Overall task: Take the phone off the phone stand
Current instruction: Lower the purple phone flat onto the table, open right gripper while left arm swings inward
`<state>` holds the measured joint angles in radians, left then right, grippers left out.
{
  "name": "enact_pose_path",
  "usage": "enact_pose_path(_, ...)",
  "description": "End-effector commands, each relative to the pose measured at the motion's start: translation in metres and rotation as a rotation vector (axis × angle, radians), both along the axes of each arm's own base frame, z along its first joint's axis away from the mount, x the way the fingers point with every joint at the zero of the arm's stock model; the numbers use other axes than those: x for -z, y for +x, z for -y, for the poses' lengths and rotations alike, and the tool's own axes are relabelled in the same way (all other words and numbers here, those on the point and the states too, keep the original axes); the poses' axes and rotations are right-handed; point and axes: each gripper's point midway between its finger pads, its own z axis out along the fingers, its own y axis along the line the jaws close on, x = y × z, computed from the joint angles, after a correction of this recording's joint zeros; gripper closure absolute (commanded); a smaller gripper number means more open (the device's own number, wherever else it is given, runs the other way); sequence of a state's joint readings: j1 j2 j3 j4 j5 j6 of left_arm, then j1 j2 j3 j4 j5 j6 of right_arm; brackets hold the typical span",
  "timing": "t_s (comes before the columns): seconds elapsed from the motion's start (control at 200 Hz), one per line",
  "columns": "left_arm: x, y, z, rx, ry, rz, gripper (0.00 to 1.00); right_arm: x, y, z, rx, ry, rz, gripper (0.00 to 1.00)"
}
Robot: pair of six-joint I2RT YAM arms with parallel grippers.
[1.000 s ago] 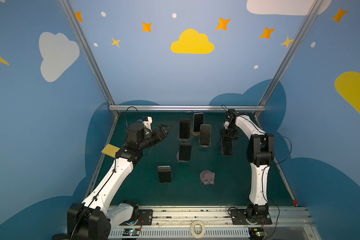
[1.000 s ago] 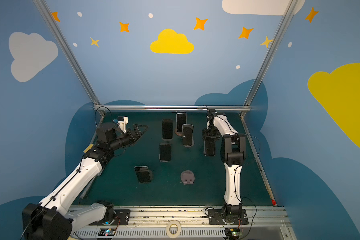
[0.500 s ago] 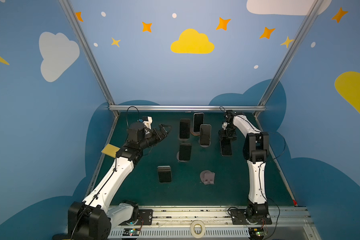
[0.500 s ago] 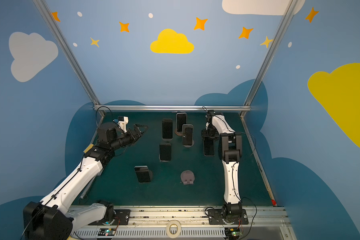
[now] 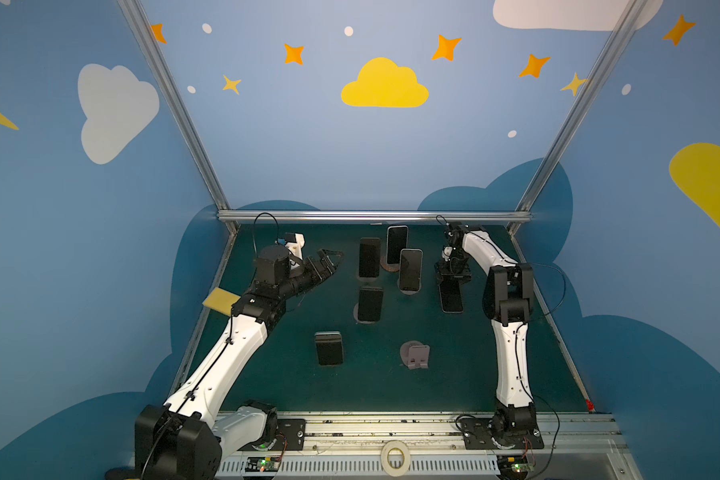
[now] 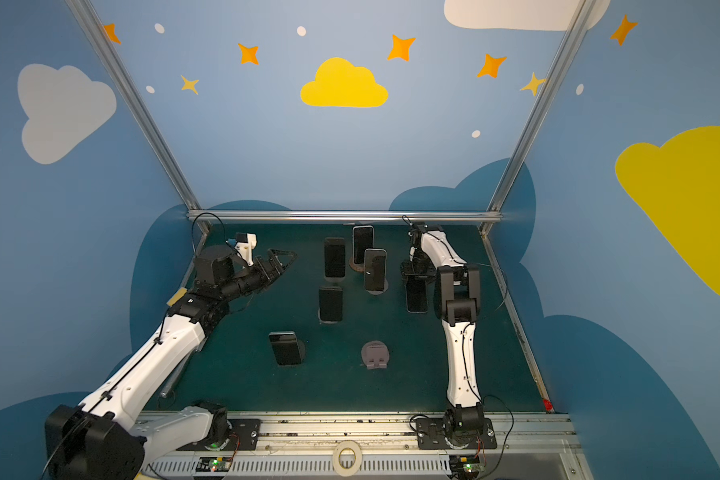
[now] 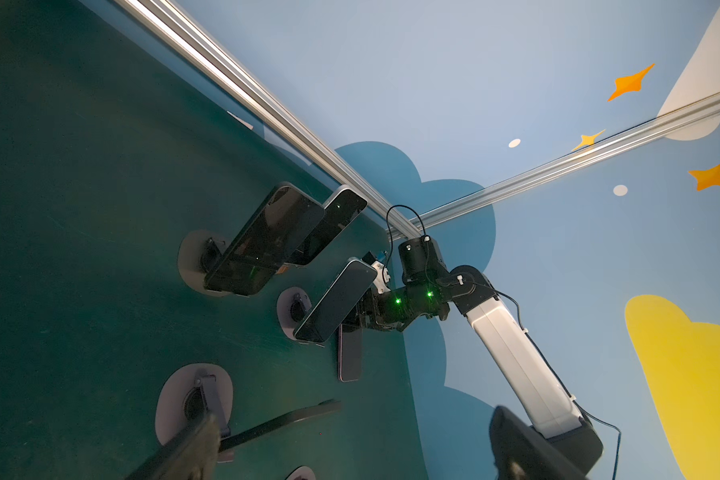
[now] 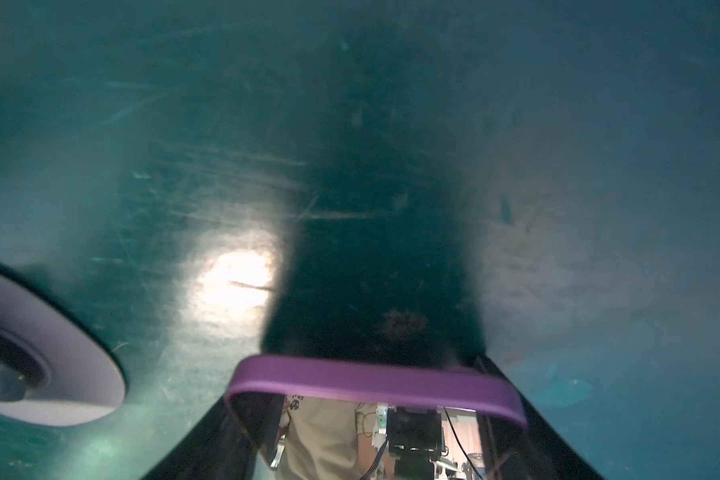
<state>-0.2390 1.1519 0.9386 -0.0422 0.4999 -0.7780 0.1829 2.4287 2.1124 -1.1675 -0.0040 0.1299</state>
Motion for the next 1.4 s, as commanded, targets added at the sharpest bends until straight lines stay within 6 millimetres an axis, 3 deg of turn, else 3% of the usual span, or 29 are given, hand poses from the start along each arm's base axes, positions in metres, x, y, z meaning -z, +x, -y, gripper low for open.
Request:
enact_pose_path(0.0,-0.02,-0.001,0.001,0.006,-0.002,0.055,0.0,0.0,-0.004,-0.015,-0.015,0.034,-0.005,0.27)
enact_pose_path(0.26,-0.022,-0.004,0.003,0.01,0.005,0.063,0.0,-0.002,-0.008,-0.011,-0.032,-0.013,-0.015,0.22)
enact_pose_path(0.471,-0.02,-0.003,0.003,0.01,0.017,0.063,0.0,-0.016,-0.002,-0.006,-0.003,0.0,0.02,0.2)
enact_pose_path(0.581,-0.022,-0.003,0.0,-0.002,0.03,0.075,0.0,-0.036,0.002,-0.006,0.017,0.02,0.064,0.19)
enact_pose_path(0.711,-0.031,-0.007,-0.008,-0.038,0.067,0.127,0.0,-0.076,0.008,0.0,0.045,0.007,0.16,0.18)
enact_pose_path(0.841,-0.025,-0.007,-0.037,-0.206,0.24,0.167,0.02,-0.11,0.0,0.012,0.109,-0.111,0.27,0.18)
enact_pose_path(0.916,-0.029,-0.019,-0.048,-0.3,0.363,0.206,0.02,-0.12,-0.008,0.023,0.163,-0.146,0.313,0.18)
enact_pose_path(1.061,-0.047,-0.059,-0.048,-0.404,0.542,0.273,0.04,-0.137,-0.023,0.033,0.226,-0.093,0.387,0.18)
enact_pose_path(1.227,-0.036,-0.097,-0.041,-0.408,0.639,0.244,0.04,-0.162,-0.036,0.025,0.241,-0.021,0.458,0.18)
enact_pose_path(1.392,-0.024,-0.113,-0.029,-0.384,0.711,0.235,0.04,-0.18,-0.05,0.018,0.254,0.028,0.52,0.18)
